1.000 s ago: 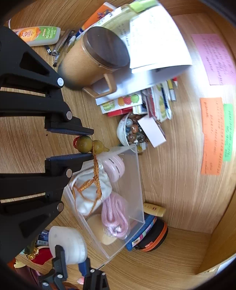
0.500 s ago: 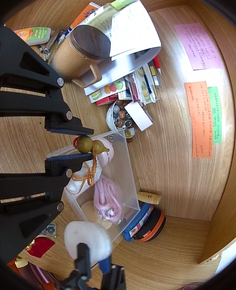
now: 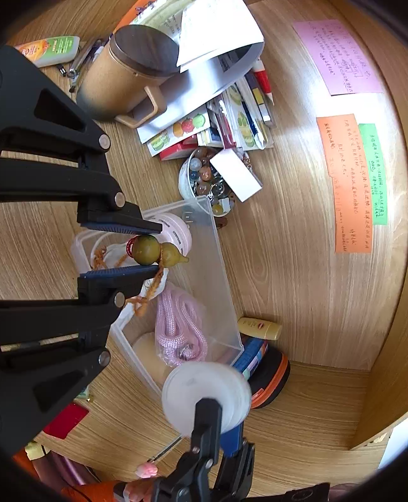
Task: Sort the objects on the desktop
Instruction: 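Lift the olive bead with left gripper while right gripper carries the container toward the bin, then lower the olive bead into the bin with left gripper while right gripper lowers the container in, then open both grippers to release the bead and the white container in the bin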
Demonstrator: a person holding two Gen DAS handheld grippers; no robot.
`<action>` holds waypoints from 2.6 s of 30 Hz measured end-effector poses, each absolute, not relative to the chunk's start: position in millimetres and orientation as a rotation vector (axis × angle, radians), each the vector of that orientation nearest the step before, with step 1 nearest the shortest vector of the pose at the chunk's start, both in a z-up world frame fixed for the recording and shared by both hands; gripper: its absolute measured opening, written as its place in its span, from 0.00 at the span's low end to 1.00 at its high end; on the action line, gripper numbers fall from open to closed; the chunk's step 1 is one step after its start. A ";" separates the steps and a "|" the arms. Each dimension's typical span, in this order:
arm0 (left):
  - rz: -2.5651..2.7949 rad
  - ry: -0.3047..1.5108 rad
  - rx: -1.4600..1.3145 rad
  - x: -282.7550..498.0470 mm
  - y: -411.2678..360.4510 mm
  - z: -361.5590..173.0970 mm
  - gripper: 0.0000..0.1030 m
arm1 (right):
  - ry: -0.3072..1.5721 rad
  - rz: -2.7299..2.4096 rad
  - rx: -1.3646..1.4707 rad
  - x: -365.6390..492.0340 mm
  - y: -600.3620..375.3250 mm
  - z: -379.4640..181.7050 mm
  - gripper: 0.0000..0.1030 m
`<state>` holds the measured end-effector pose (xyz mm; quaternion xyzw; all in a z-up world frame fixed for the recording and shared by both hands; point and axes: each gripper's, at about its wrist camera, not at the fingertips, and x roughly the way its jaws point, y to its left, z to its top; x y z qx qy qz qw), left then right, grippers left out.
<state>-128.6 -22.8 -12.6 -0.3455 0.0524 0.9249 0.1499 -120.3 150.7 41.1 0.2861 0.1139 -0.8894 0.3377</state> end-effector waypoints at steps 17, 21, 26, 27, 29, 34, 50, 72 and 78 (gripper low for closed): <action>2.572 0.133 -1.018 -157.2 1.4 -22.4 0.18 | 0.264 -2.362 0.816 -178.1 142.2 17.7 0.26; 2.563 0.122 -1.040 -165.5 5.2 -28.8 0.18 | 0.262 -2.378 0.829 -190.7 141.3 12.9 0.26; 2.585 0.119 -1.067 -174.5 9.1 -36.2 0.18 | 0.287 -2.411 0.845 -203.4 140.1 2.4 0.26; 2.586 0.119 -1.068 -175.4 10.5 -37.2 0.18 | 0.287 -2.415 0.851 -205.9 140.2 0.1 0.26; 2.584 0.103 -1.072 -177.1 11.2 -39.8 0.18 | 0.279 -2.424 0.859 -209.3 141.8 -3.7 0.26; 2.571 0.085 -1.079 -181.7 14.1 -47.2 0.18 | 0.321 -2.432 0.879 -213.0 137.4 -13.6 0.26; 2.562 0.081 -1.072 -183.6 18.1 -52.0 0.18 | 0.349 -2.451 0.923 -215.1 140.5 -29.2 0.28; 2.633 0.122 -1.038 -176.0 21.1 -50.8 0.64 | 0.365 -2.457 0.897 -206.6 137.5 -25.1 0.61; 2.646 0.145 -1.020 -172.9 23.4 -48.0 0.71 | 0.375 -2.501 0.855 -202.2 141.2 -17.4 0.77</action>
